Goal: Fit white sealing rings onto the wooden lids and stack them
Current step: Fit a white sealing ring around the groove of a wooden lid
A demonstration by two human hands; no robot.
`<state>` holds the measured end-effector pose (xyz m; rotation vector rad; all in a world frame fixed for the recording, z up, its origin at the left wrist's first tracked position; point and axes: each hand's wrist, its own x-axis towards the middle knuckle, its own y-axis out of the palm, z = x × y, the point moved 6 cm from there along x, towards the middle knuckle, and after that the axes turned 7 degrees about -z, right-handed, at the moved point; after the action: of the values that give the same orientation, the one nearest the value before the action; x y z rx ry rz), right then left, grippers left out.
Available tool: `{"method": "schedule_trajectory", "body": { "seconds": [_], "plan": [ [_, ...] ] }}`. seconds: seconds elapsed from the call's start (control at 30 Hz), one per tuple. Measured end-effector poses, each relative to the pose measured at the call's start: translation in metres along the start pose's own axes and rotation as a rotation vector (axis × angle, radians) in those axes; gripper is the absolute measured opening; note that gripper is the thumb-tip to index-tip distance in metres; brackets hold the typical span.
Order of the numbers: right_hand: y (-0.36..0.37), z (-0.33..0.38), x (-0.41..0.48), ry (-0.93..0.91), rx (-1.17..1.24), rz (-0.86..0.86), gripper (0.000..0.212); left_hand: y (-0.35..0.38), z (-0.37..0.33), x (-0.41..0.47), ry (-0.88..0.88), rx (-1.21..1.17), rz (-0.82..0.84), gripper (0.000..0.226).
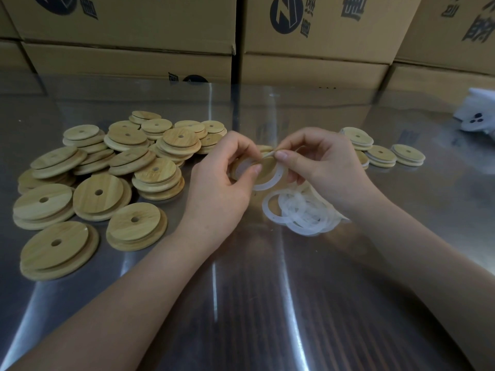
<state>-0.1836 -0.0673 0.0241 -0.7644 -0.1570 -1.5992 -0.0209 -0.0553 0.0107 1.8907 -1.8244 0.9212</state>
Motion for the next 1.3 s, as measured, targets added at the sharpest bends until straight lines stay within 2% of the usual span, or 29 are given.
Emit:
{"method": "schedule_trajectory", "body": {
  "seconds": [0.17,0.6,0.73,1.07,1.2,1.3],
  "plan": [
    [0.000,0.001,0.000,-0.006,0.003,-0.011,0.016,-0.001,0.000,0.000,-0.033,-0.022,-0.016,0.017],
    [-0.002,-0.001,-0.001,0.065,0.037,-0.042,0.006,-0.001,0.004,-0.002,-0.141,-0.116,-0.026,0.009],
    [-0.002,-0.001,-0.001,0.072,0.030,-0.044,0.005,-0.001,0.007,-0.002,-0.192,-0.168,-0.054,0.017],
    [-0.002,-0.003,-0.001,0.068,0.026,-0.057,0.010,-0.002,0.011,0.000,-0.273,-0.219,-0.072,0.020],
    [-0.001,-0.001,-0.002,0.058,0.007,-0.047,0.012,-0.002,0.009,0.000,-0.239,-0.218,-0.045,0.020],
    [0.001,-0.001,-0.002,0.053,-0.030,-0.035,0.012,0.002,0.002,0.000,-0.184,-0.170,0.011,0.029]
  ]
}}
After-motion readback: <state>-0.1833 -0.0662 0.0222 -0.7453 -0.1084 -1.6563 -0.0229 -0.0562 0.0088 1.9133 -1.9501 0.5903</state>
